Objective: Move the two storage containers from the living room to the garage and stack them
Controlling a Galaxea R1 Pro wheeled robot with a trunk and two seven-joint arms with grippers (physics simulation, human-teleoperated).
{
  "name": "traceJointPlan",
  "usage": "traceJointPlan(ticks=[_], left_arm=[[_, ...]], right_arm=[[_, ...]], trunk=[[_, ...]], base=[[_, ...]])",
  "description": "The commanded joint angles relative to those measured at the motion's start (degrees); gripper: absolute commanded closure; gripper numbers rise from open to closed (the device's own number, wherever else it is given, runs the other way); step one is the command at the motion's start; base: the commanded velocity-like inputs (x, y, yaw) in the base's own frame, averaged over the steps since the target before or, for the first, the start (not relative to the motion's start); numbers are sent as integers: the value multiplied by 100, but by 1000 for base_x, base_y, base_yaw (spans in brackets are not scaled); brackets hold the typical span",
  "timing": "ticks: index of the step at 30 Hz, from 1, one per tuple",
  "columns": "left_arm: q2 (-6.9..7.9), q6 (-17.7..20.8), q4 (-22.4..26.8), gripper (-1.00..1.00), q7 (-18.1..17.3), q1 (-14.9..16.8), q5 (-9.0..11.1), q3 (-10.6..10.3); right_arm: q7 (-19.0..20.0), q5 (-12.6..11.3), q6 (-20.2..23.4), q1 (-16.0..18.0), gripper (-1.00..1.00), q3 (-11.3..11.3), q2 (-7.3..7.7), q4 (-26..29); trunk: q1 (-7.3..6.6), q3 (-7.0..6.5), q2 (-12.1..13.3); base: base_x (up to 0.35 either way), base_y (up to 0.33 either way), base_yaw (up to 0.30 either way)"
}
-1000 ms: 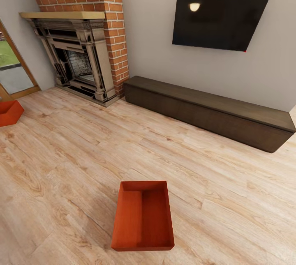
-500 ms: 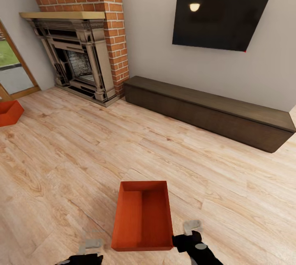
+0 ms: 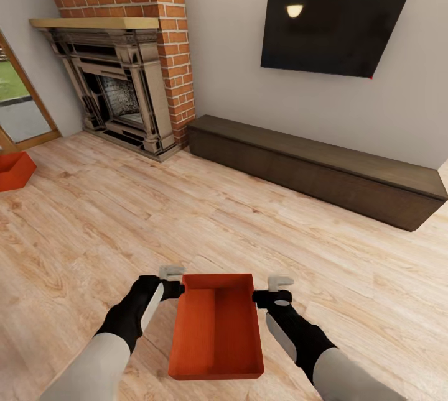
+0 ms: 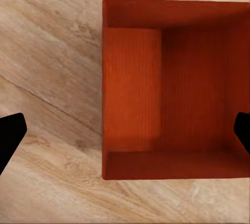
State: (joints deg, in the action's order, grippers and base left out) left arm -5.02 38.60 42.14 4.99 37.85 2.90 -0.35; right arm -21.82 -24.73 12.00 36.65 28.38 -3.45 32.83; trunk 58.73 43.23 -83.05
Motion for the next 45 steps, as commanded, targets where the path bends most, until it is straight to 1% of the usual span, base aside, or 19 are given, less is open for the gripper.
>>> traceJointPlan(ticks=[1, 3, 4, 5, 6, 7, 10, 13, 15, 17, 19, 25, 31, 43, 45], left_arm=[[-36, -281, -418, -100, 44, 112, 3, -6], [-87, -786, -1163, -100, 50, 307, -76, -8], [-100, -959, -1425, -100, 52, 388, -130, -8], [-111, -1122, -1658, -100, 53, 466, -231, -9], [-115, -1186, -1763, -100, 60, 494, -306, -9], [-113, -1256, -1884, -100, 68, 520, -438, -9], [-97, -1433, -2035, -100, 77, 539, -566, 4], [-86, -1675, -2184, -100, 79, 545, -614, 11], [-77, -1926, -2246, -100, 80, 547, -639, 5], [-79, -2138, -2271, -100, 84, 547, -646, -7], [-92, -2236, -2283, -100, 100, 548, -647, -20], [-89, -2282, -2281, -100, 115, 548, -643, -9], [-96, -2286, -2296, -100, 116, 548, -625, -9], [-102, -2287, -2282, -100, 93, 548, -597, 7], [-91, -2295, -2282, -100, 92, 548, -587, 24]], right_arm=[[-43, -54, -200, 67, -100, 45, -123, -295], [-18, -65, -539, 198, -100, 58, -349, -855], [-7, -63, -634, 241, -100, 63, -438, -1054], [2, -61, -717, 278, -100, 67, -519, -1232], [5, -60, -751, 292, -100, 69, -550, -1312], [8, -64, -783, 304, -100, 70, -576, -1405], [10, -70, -874, 314, -100, 71, -595, -1484], [11, -53, -1091, 316, -100, 71, -609, -1510], [11, -41, -1271, 316, -100, 75, -616, -1516], [13, -36, -1337, 317, -100, 78, -613, -1516], [17, -33, -1308, 317, -100, 80, -601, -1516], [14, -32, -1270, 317, -100, 91, -626, -1533], [19, -24, -1310, 317, -100, 97, -631, -1740], [51, -21, -1281, 317, -100, 98, -623, -1762], [55, -15, -1279, 317, -100, 98, -628, -1762]], trunk=[[0, 5, -3], [0, 5, -3], [0, 5, -3], [0, 5, -3], [0, 5, -3], [0, 5, -3], [0, 5, -3], [0, 5, -3], [0, 5, -3], [0, 5, -3], [0, 5, -3], [0, 5, -3], [0, 5, -3], [0, 5, -3], [43, 40, -83]], base=[[0, 0, 0], [0, 0, 0], [0, 0, 0], [0, 0, 0], [0, 0, 0], [0, 0, 0], [0, 0, 0], [0, 0, 0], [0, 0, 0], [0, 0, 0], [0, 0, 0], [0, 0, 0], [0, 0, 0], [0, 0, 0], [0, 0, 0]])
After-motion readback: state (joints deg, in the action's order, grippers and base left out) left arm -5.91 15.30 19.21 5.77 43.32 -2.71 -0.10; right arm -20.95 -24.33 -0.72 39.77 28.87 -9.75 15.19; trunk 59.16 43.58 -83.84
